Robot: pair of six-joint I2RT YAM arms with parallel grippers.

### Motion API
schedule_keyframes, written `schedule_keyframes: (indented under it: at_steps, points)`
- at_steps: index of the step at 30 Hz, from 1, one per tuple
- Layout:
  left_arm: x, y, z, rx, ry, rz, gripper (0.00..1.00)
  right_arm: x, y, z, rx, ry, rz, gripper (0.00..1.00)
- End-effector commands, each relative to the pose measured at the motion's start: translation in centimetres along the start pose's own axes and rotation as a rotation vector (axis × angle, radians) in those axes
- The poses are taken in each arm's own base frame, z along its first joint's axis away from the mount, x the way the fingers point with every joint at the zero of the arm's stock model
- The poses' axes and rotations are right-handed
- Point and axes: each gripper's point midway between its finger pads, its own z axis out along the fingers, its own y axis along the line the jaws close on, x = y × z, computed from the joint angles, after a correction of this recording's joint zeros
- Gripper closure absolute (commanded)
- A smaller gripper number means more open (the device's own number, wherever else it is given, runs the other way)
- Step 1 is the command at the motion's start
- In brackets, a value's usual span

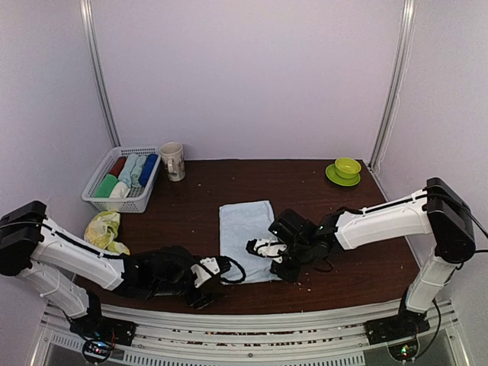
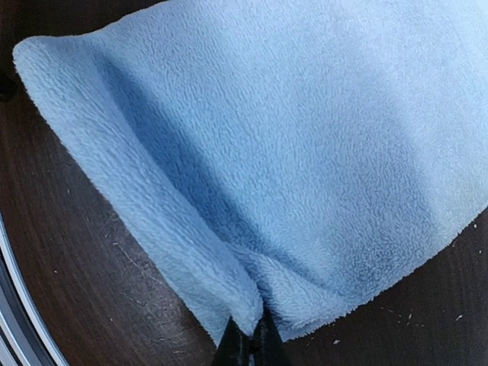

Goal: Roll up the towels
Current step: Put down the towel at the center of the board.

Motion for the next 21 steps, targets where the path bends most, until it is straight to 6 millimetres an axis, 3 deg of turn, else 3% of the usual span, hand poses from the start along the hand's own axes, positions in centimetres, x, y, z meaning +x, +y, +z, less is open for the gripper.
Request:
schedule_keyframes:
  at_steps: [1, 13, 21]
  points:
    - [-2.9, 0.4, 0.7, -0.014, -0.087, 0.012, 0.20, -0.4, -0.2, -0.3, -0.011, 0.008, -0.002, 1.00]
    - [-4.8, 0.1, -0.9, 0.001, -0.238, 0.040, 0.31, -0.4, -0.3, -0.8, -0.023, -0.002, 0.001, 1.00]
    - [-3.1, -0.7, 1.9, 0.029, -0.129, 0.064, 0.35, -0.4, -0.3, -0.7, -0.036, -0.007, 0.004, 1.00]
